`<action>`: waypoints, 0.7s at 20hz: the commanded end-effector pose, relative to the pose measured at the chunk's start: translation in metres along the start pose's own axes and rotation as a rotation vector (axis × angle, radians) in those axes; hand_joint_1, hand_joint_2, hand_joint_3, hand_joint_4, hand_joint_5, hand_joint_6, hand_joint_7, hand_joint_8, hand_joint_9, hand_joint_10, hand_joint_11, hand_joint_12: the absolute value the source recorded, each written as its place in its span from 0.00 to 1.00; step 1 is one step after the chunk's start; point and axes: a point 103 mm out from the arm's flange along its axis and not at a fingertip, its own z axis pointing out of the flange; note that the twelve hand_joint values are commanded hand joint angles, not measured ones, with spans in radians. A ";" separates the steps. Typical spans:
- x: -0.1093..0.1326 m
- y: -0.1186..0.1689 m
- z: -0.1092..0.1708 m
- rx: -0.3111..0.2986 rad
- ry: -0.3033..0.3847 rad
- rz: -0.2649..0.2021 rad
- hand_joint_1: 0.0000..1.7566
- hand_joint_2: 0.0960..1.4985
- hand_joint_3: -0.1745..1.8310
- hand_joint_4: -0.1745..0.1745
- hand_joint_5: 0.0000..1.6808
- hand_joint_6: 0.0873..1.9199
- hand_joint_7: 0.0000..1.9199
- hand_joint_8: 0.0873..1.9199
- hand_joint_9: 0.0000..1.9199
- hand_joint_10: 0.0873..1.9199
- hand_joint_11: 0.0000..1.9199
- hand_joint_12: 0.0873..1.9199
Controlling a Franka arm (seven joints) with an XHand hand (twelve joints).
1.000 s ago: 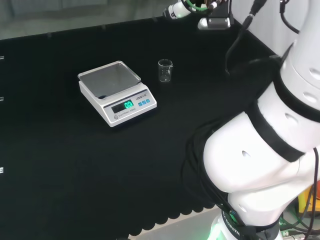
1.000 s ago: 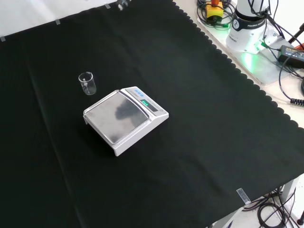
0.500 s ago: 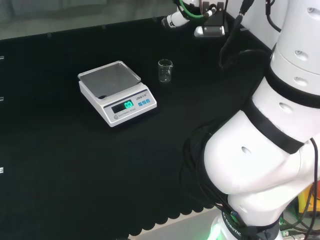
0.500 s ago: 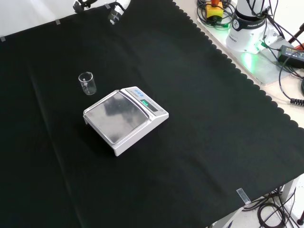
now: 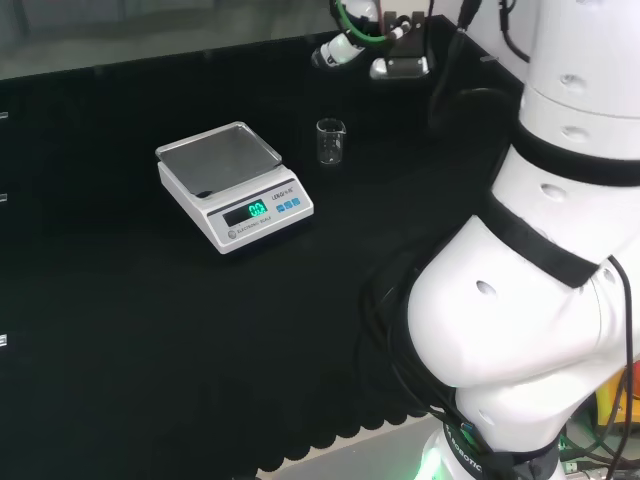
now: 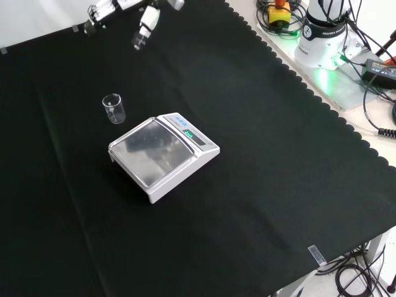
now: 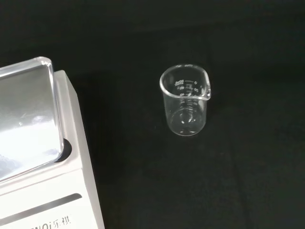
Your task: Pick up the beaker.
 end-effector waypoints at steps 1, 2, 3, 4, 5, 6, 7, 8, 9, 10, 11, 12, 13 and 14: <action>0.016 0.039 0.024 0.049 -0.010 0.006 0.34 0.68 0.01 0.21 0.10 0.00 0.00 0.29 0.00 0.40 0.08 0.78; 0.015 0.044 0.027 0.055 -0.009 0.008 0.34 0.68 0.01 0.21 0.10 0.00 0.00 0.29 0.00 0.40 0.08 0.78; 0.012 0.048 0.030 0.061 -0.008 0.010 0.33 0.68 0.01 0.21 0.10 0.00 0.00 0.28 0.00 0.40 0.09 0.78; 0.012 0.052 0.033 0.068 -0.006 0.012 0.33 0.68 0.01 0.21 0.10 0.00 0.00 0.28 0.00 0.39 0.09 0.78; 0.011 0.056 0.037 0.076 -0.006 0.016 0.33 0.68 0.01 0.21 0.10 0.00 0.00 0.27 0.00 0.39 0.09 0.78; 0.009 0.060 0.041 0.085 -0.009 0.021 0.33 0.68 0.00 0.21 0.10 0.00 0.00 0.27 0.00 0.39 0.08 0.77; 0.005 0.065 0.045 0.095 -0.009 0.024 0.33 0.68 0.00 0.21 0.10 0.00 0.00 0.27 0.00 0.39 0.08 0.77; 0.003 0.069 0.049 0.102 -0.008 0.028 0.33 0.68 0.00 0.22 0.10 0.00 0.00 0.26 0.00 0.39 0.08 0.77; -0.001 0.073 0.053 0.109 -0.004 0.020 0.33 0.67 0.00 0.22 0.10 0.00 0.00 0.26 0.00 0.38 0.08 0.77; -0.002 0.077 0.057 0.116 0.001 0.023 0.33 0.67 0.00 0.22 0.10 0.00 0.00 0.26 0.00 0.38 0.08 0.77; -0.004 0.081 0.062 0.125 0.010 0.026 0.33 0.67 0.00 0.22 0.10 0.00 0.00 0.26 0.00 0.38 0.08 0.77; -0.007 0.085 0.066 0.136 0.023 0.028 0.33 0.67 0.00 0.22 0.10 0.00 0.00 0.25 0.00 0.38 0.08 0.77; -0.008 0.088 0.071 0.148 0.030 0.031 0.32 0.67 0.00 0.22 0.10 0.00 0.00 0.25 0.00 0.38 0.08 0.77; -0.010 0.090 0.075 0.156 0.035 0.027 0.32 0.67 0.00 0.21 0.10 0.00 0.00 0.25 0.00 0.38 0.08 0.77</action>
